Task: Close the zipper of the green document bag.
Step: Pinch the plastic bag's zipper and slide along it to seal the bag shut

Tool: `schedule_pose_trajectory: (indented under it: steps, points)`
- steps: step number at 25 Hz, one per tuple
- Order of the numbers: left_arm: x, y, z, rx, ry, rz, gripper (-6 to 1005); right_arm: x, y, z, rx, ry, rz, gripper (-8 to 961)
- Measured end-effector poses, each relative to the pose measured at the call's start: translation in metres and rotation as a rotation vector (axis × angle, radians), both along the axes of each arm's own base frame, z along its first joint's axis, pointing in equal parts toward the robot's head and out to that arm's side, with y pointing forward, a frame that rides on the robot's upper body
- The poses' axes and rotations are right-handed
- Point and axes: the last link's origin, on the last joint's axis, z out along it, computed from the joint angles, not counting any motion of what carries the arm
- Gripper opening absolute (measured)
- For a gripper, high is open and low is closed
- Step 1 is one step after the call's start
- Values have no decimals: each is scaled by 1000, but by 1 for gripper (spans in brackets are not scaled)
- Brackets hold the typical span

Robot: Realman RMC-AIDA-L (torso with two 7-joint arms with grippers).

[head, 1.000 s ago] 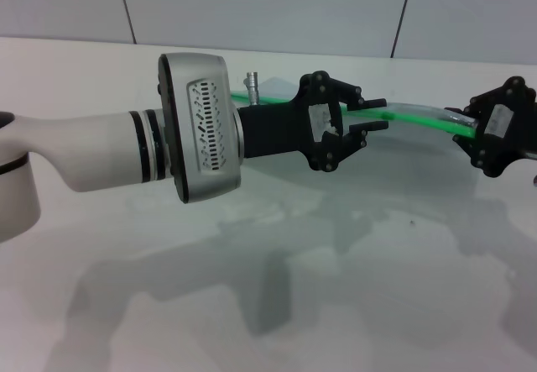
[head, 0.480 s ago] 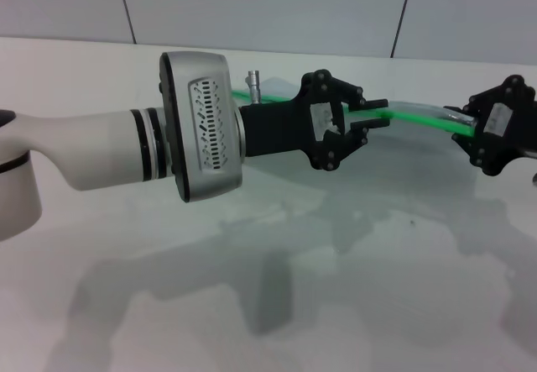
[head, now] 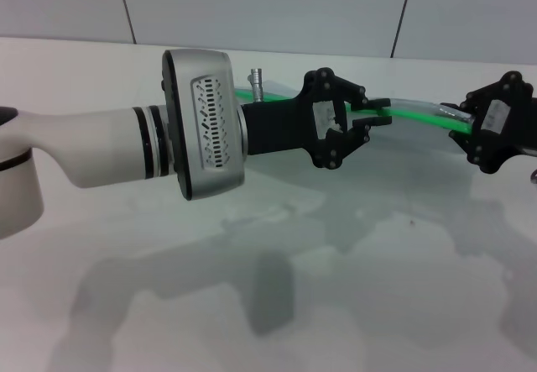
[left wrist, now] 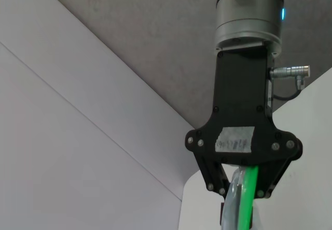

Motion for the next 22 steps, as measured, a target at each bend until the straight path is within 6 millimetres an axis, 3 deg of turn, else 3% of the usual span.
schedule_pose_trajectory:
  steps: [22]
  points:
    - [-2, 2, 0, 10, 7, 12, 89, -2, -3, -1, 0, 0, 2, 54]
